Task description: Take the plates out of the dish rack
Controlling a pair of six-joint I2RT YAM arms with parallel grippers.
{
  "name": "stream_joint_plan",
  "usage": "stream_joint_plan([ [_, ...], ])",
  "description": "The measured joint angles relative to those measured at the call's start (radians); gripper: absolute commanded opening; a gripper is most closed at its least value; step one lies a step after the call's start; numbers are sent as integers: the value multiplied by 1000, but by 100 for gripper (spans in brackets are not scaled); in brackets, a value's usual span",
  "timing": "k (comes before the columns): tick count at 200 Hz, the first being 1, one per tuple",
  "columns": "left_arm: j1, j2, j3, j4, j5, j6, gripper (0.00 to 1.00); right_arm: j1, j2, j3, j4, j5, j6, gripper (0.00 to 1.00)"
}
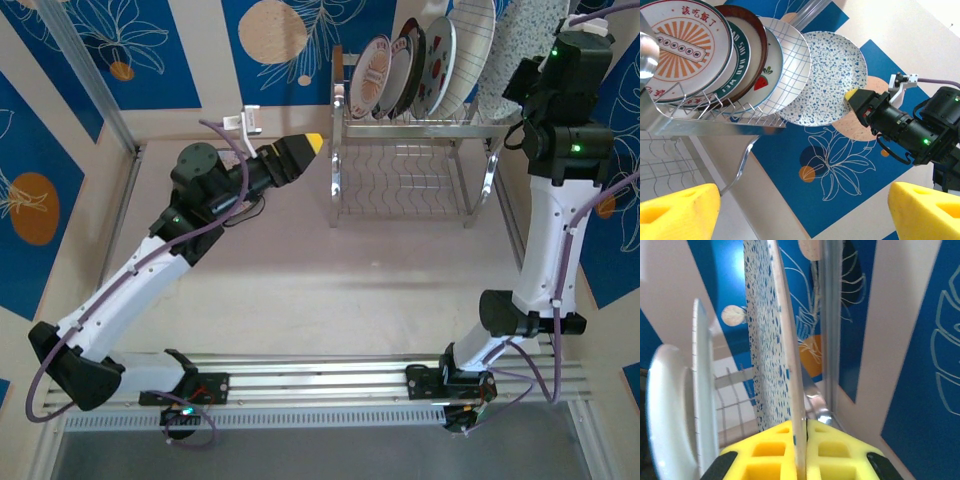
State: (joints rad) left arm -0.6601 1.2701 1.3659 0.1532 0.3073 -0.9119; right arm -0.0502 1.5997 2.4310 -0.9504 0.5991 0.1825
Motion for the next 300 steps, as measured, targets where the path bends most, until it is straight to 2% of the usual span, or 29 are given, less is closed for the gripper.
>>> stream_joint_plan([
  [90,-51,90,21,77,34,-40,87,4,-134,-58,-43,35,3,0],
  [187,-134,257,51,163,87,-110,90,24,-274,-88,-197,25,106,0],
  [247,-206,409,60,270,120,-183,91,25,-384,-159,-338,-28,226,0],
  [300,-271,549,89,376,130,-284,91,25,-483,-267,-424,-139,353,0],
])
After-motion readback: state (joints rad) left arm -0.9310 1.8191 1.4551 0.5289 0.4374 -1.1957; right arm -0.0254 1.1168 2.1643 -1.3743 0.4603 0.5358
